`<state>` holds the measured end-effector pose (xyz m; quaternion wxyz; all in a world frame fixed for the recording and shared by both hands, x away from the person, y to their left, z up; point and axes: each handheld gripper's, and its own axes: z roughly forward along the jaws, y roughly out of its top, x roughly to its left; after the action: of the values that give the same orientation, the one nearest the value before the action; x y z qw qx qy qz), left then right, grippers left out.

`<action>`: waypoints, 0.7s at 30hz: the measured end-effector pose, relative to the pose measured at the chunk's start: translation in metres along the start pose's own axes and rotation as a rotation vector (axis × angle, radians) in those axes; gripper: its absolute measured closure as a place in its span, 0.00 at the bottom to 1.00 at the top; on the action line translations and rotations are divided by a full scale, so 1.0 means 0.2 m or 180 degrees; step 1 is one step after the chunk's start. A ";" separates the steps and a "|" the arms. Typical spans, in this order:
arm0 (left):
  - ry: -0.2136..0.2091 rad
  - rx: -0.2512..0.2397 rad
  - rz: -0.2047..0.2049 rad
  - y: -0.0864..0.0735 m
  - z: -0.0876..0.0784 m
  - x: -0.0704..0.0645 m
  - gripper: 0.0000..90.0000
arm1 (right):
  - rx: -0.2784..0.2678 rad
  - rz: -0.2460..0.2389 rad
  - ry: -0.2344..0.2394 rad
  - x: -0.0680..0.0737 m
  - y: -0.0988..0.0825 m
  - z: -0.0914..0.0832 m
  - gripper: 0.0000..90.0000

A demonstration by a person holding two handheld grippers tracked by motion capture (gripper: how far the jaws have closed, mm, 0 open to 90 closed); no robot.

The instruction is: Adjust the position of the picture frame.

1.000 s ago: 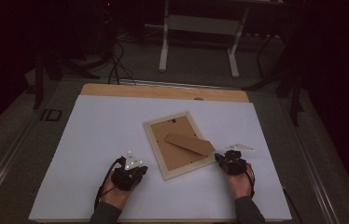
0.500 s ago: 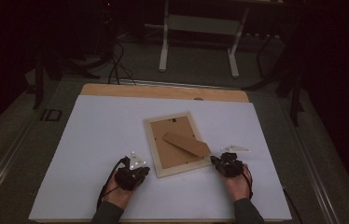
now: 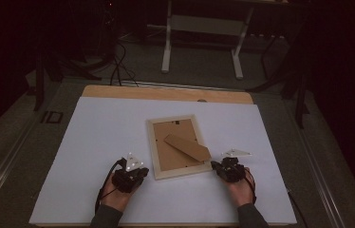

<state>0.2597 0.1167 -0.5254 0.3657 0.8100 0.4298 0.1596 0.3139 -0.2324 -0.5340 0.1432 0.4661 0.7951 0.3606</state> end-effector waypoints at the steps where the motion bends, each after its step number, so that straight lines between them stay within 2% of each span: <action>1: -0.0014 -0.0003 0.0028 0.00 0.00 0.00 0.97 | 0.0007 -0.0021 0.0010 0.00 0.00 0.00 1.00; 5: -0.0072 -0.0036 0.0098 0.00 -0.02 -0.01 0.96 | 0.0023 -0.0066 0.0045 0.02 0.00 0.00 1.00; 12: -0.0153 -0.0047 0.0112 0.00 -0.03 -0.03 0.97 | 0.0027 -0.0159 0.0086 0.05 0.00 0.01 1.00; 15: -0.0189 0.0017 0.0222 -0.01 -0.04 -0.04 0.96 | 0.0029 -0.0173 0.0090 0.05 0.00 0.01 1.00; 21: -0.0251 0.0100 0.0302 -0.02 -0.03 -0.07 0.97 | 0.0038 -0.0192 0.0105 0.06 0.00 0.01 1.00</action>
<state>0.2467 0.1092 -0.5236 0.3616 0.8408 0.3786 0.1378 0.3093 -0.2217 -0.5337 0.1382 0.4367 0.8132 0.3591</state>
